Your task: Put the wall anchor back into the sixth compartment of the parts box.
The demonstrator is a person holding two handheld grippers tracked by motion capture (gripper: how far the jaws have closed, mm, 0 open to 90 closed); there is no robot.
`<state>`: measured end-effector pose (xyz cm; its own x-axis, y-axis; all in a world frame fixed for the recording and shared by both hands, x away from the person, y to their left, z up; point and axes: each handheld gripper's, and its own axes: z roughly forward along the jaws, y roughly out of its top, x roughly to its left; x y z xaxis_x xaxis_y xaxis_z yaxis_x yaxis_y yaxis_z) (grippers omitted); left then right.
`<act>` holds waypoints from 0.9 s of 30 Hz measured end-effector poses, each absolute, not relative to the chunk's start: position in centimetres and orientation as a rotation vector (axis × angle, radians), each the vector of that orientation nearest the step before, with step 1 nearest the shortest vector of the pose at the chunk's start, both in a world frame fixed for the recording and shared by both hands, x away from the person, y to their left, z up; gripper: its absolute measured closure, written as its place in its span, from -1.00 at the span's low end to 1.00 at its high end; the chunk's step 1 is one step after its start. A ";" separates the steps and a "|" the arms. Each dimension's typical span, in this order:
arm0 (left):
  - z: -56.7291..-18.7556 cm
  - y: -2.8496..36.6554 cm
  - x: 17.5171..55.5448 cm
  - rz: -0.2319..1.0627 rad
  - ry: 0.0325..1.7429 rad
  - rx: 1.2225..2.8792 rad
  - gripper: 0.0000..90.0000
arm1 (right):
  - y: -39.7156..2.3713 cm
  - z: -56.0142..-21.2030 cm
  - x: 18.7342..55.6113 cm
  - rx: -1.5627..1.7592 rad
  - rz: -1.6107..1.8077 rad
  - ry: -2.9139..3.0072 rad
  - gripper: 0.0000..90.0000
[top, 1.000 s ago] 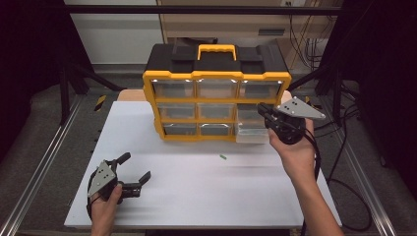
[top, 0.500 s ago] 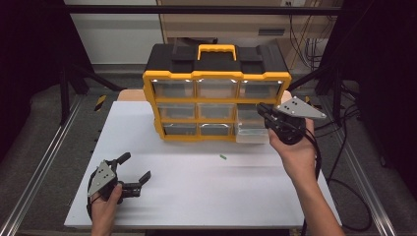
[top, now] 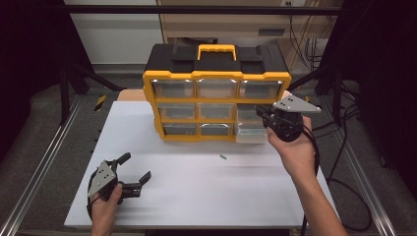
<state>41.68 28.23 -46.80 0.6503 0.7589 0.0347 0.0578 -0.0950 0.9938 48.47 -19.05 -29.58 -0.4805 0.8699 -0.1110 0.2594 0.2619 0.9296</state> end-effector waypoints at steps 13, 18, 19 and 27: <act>-46.8 28.2 41.8 0.671 0.696 1.574 -0.98 | -15.1 -29.2 46.4 0.878 1.241 1.889 -0.30; -46.8 28.1 41.7 0.673 0.696 1.577 -0.98 | -11.8 -29.3 45.0 0.800 1.258 1.937 -0.64; -46.8 28.1 41.6 0.674 0.696 1.579 -0.98 | -11.3 -29.4 44.8 0.789 1.261 1.943 -0.65; -46.9 27.9 41.6 0.676 0.690 1.592 -0.98 | -7.8 -32.1 44.8 0.714 1.237 2.047 -0.66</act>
<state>41.61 27.91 -46.89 0.6537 0.7554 0.0448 0.0597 -0.1105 0.9921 44.82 -7.81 -32.05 -0.6516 0.7202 -0.2382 0.1240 0.4109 0.9032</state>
